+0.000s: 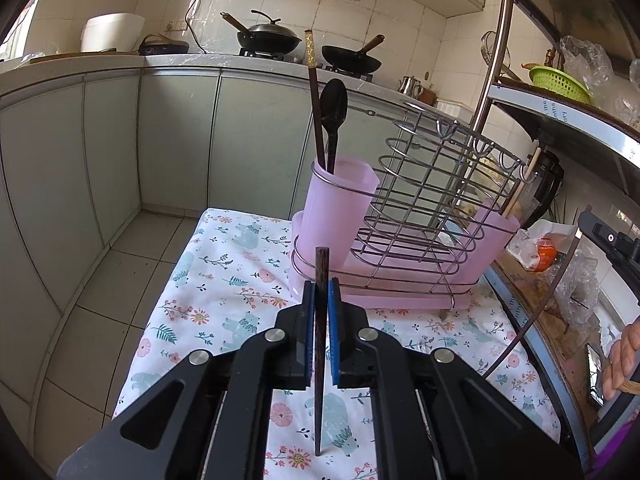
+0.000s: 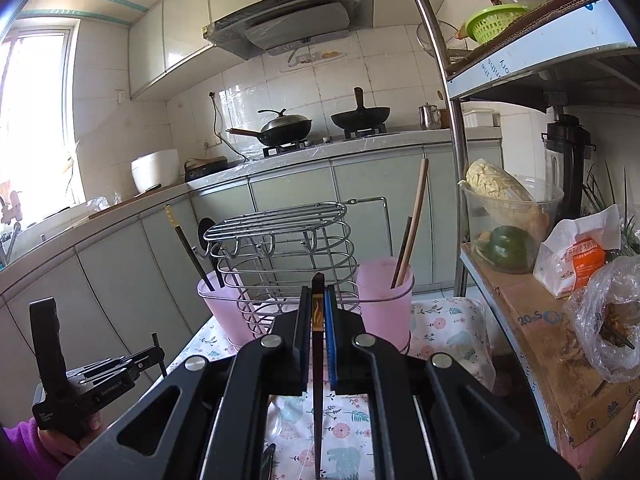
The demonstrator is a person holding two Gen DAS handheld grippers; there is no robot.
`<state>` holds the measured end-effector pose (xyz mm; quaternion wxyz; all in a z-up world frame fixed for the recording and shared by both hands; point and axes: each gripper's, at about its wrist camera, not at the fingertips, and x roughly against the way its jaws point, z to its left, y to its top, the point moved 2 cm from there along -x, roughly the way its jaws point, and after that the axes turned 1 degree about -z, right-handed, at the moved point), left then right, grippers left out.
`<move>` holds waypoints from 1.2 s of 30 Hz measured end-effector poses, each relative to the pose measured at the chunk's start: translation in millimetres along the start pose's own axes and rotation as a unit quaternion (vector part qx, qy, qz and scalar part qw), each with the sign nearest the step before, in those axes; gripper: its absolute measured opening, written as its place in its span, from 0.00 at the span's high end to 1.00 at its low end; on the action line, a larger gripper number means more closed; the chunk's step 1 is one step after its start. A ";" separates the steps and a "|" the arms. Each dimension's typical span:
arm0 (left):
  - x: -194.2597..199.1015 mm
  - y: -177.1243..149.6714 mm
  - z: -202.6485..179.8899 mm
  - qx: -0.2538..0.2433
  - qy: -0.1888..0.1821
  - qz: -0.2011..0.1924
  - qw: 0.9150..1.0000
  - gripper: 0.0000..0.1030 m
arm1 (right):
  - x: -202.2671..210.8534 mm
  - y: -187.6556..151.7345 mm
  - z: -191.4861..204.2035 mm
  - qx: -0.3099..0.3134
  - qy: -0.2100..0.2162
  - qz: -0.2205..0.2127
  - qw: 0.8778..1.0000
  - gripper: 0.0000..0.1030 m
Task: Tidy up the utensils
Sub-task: 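Lift both held dark chopsticks up toward the pink cup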
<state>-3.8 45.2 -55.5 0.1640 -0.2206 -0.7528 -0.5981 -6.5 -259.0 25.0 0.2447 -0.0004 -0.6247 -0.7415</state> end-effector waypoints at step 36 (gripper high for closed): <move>33.5 23.2 -5.1 -0.005 -0.012 -0.060 0.998 0.95 | 14.9 21.3 3.2 0.000 0.014 -0.019 1.000 0.94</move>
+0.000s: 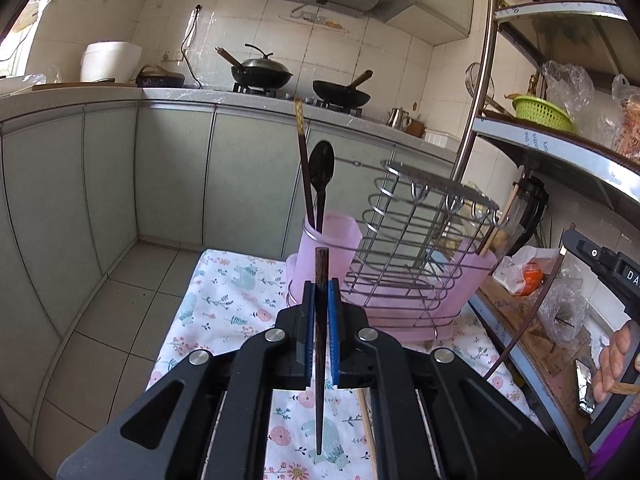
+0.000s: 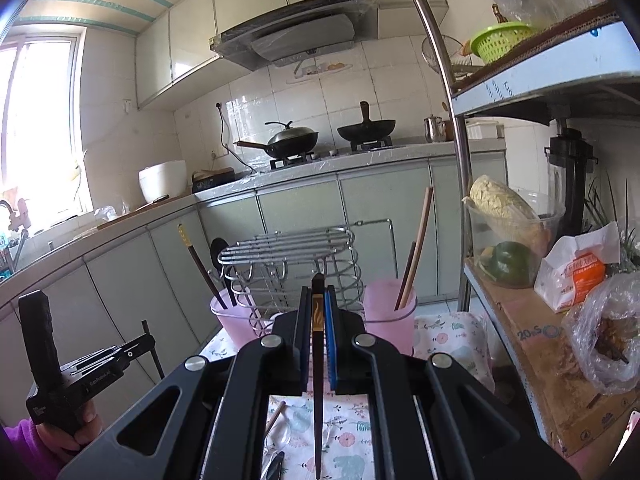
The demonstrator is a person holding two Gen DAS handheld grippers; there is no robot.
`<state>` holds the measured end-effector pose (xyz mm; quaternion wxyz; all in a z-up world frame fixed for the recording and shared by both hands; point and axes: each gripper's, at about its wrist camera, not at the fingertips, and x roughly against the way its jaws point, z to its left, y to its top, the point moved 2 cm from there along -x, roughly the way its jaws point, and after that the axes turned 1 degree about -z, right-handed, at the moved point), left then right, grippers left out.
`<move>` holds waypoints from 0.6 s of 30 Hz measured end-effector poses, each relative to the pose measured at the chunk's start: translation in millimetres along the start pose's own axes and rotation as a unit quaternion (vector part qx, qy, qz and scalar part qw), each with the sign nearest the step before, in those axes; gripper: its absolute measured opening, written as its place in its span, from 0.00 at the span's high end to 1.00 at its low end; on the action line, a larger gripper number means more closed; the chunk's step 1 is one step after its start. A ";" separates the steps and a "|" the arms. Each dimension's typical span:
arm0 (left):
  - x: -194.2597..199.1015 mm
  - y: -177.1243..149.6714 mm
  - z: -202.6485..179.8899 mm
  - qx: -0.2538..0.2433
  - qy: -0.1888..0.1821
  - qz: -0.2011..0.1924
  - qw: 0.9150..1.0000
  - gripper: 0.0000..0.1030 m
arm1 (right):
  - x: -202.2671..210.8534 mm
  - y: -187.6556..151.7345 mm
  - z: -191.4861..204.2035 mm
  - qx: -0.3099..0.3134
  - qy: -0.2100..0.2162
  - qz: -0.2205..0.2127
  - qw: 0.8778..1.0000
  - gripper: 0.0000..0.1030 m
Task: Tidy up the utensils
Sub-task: 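Lift both held dark chopsticks up toward the pink cup, then lower the dark chopsticks into the pink cup and open both tools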
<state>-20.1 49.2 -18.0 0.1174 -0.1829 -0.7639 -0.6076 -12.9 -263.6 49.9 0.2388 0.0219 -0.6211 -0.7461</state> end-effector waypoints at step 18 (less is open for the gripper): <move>8.9 24.9 -3.4 -0.002 -0.007 -0.030 1.000 0.95 | 6.6 21.9 -5.6 -0.011 0.011 -0.015 1.000 0.94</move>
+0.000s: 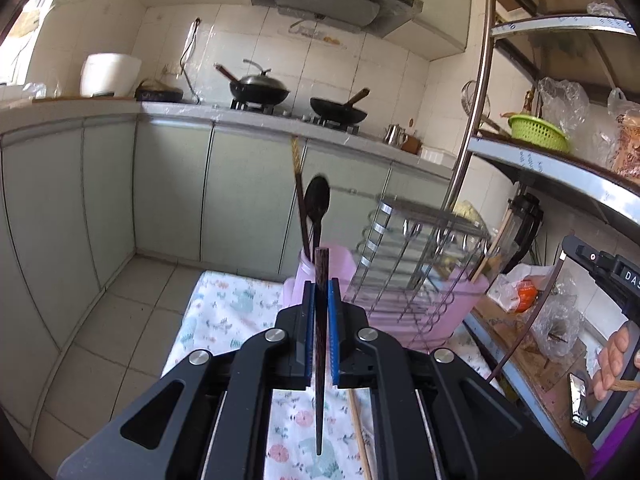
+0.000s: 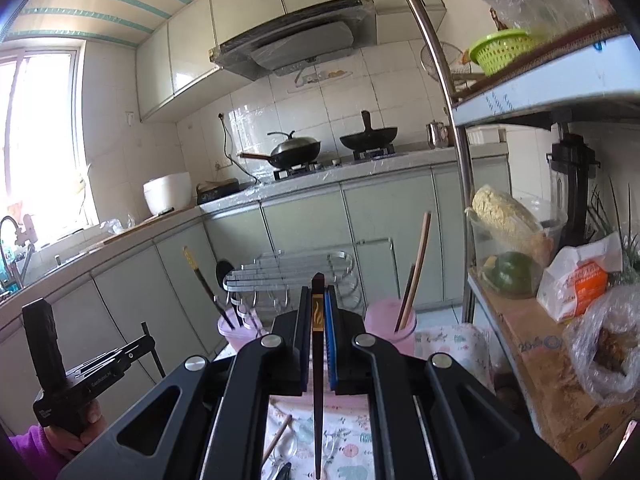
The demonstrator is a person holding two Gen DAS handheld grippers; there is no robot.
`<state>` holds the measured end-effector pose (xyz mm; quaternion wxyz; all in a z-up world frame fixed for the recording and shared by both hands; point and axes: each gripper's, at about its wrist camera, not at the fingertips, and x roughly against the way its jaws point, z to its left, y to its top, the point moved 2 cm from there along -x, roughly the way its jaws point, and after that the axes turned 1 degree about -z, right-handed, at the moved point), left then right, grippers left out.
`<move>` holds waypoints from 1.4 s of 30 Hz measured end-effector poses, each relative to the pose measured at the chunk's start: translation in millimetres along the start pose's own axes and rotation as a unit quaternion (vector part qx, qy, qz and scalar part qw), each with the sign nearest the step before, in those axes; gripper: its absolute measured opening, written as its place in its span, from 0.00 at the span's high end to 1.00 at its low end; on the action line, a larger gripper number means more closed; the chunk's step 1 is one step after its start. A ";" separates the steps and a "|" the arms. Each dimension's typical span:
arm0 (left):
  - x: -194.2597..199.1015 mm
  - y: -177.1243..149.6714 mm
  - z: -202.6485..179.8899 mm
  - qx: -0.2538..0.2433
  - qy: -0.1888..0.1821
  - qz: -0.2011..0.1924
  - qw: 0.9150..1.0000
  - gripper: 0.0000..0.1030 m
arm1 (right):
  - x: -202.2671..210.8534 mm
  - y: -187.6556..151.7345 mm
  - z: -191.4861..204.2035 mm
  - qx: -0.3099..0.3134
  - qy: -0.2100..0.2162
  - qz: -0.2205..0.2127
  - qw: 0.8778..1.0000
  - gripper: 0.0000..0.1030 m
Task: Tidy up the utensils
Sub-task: 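Lower the dark chopsticks into the pink cup and open both tools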
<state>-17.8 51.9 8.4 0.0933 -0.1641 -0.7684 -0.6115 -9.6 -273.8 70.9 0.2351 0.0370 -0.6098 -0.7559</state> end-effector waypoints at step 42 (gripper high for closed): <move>-88.2 107.6 -4.8 0.010 0.002 -0.072 0.997 0.95 | -77.0 80.5 -53.6 0.016 -0.087 -0.052 0.995 0.94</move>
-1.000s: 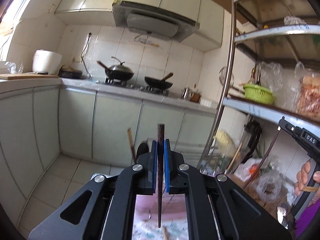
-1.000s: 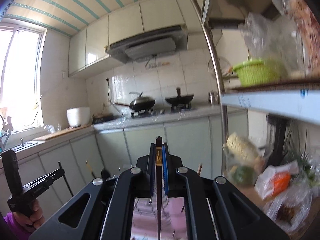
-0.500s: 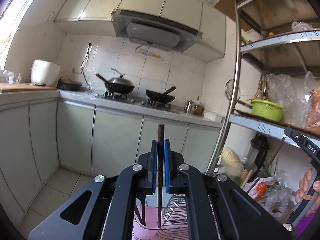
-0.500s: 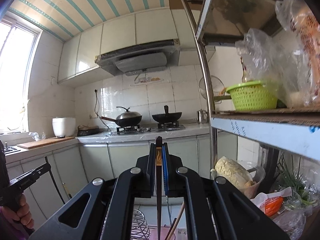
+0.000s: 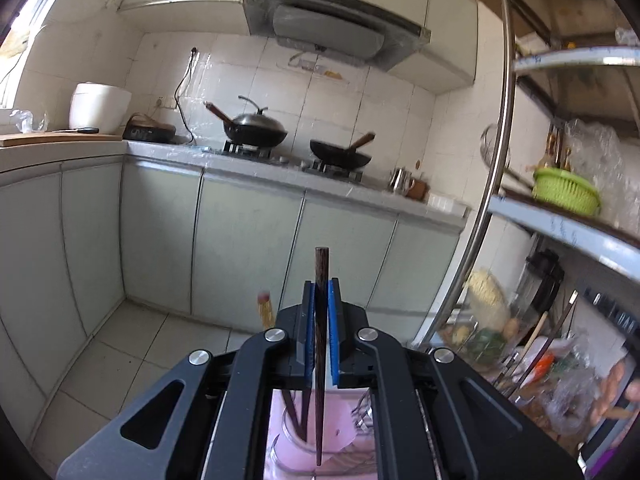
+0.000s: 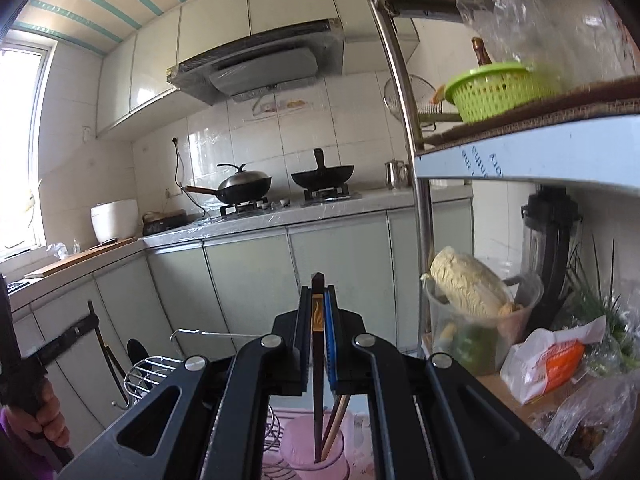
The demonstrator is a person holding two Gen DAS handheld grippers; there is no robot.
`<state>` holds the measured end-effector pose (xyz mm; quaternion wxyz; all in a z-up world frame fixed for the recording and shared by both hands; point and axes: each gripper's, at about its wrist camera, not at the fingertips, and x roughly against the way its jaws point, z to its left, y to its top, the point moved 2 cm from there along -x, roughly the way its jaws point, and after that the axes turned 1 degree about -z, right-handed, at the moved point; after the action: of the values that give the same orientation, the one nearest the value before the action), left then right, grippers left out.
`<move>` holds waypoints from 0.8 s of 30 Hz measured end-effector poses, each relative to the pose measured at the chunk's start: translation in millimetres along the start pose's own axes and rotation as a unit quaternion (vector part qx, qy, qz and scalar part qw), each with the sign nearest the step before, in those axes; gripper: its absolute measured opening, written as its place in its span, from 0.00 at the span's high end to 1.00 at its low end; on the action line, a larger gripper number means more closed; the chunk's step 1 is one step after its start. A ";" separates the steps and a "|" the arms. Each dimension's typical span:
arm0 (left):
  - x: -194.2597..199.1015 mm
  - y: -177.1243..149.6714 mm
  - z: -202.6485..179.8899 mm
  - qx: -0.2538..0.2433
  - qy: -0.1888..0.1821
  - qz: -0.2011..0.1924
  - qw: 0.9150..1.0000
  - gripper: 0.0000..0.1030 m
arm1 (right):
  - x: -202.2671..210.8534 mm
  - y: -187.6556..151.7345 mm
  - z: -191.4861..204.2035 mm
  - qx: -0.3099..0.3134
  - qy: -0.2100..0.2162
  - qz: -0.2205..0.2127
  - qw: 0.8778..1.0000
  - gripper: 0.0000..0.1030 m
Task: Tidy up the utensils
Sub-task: 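Lower the dark chopsticks into the pink cup and open both tools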
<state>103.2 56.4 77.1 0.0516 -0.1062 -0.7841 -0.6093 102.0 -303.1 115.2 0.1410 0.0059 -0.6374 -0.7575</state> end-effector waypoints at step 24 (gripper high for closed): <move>-34.7 -57.4 7.3 -0.001 0.019 0.076 0.997 0.95 | -13.6 -39.7 -16.2 -0.036 0.005 0.059 0.998 0.94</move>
<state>124.1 46.3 13.7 0.1126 -0.1538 -0.7719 -0.6065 110.0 -309.9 71.4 0.1886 -0.0329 -0.6083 -0.7703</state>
